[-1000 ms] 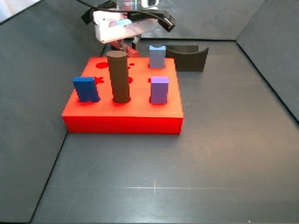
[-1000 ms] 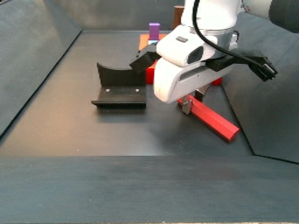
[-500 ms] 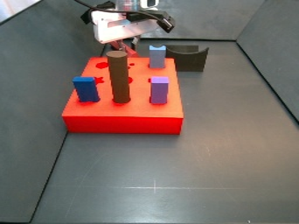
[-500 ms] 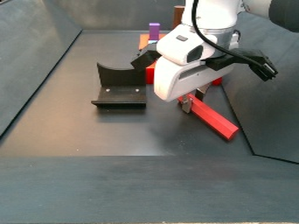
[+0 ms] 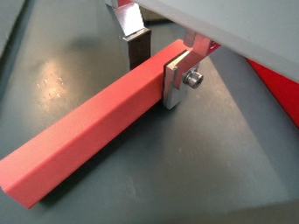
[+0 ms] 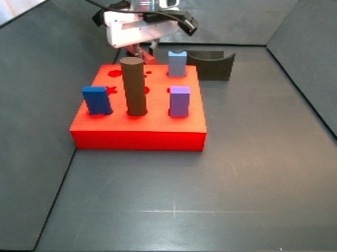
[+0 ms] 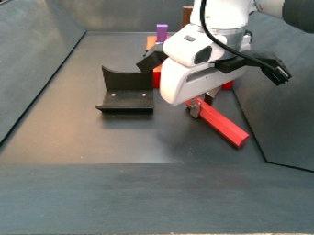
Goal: Pick up the hexagon object. Move up. Place the hexagon object on the fixture. Regrasp the hexagon object. Move to above the board. Insert the hexagon object.
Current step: Move up, then place the hexagon object on the fixture.
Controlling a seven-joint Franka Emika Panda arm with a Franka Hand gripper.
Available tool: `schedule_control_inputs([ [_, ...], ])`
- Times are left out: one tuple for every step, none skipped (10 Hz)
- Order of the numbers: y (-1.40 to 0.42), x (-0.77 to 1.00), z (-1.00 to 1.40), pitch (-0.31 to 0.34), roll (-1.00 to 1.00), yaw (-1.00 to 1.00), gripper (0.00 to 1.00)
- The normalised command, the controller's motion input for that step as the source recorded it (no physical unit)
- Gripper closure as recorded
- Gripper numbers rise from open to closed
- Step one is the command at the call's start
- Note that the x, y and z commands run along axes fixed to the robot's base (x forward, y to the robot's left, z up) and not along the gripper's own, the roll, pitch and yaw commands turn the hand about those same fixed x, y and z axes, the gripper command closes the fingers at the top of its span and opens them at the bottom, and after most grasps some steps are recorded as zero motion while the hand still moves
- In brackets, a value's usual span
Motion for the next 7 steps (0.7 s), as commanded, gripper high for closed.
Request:
schedule_control_inputs([
  [0.01, -0.03, 0.83, 0.01, 0.0, -0.01, 1.0],
  [0.02, -0.05, 0.73, 0.033, 0.01, -0.01, 1.0],
  [0.01, -0.04, 0.62, 0.053, 0.03, -0.02, 1.0],
  [0.01, -0.02, 0.5, 0.07, 0.05, -0.02, 1.0],
  [0.0, -0.02, 0.33, 0.087, 0.07, -0.02, 1.0],
  [0.0, -0.02, 0.2, 0.092, 0.1, -0.02, 1.0],
  [0.0, 0.0, 1.0, 0.0, 0.0, 0.0, 1.0],
])
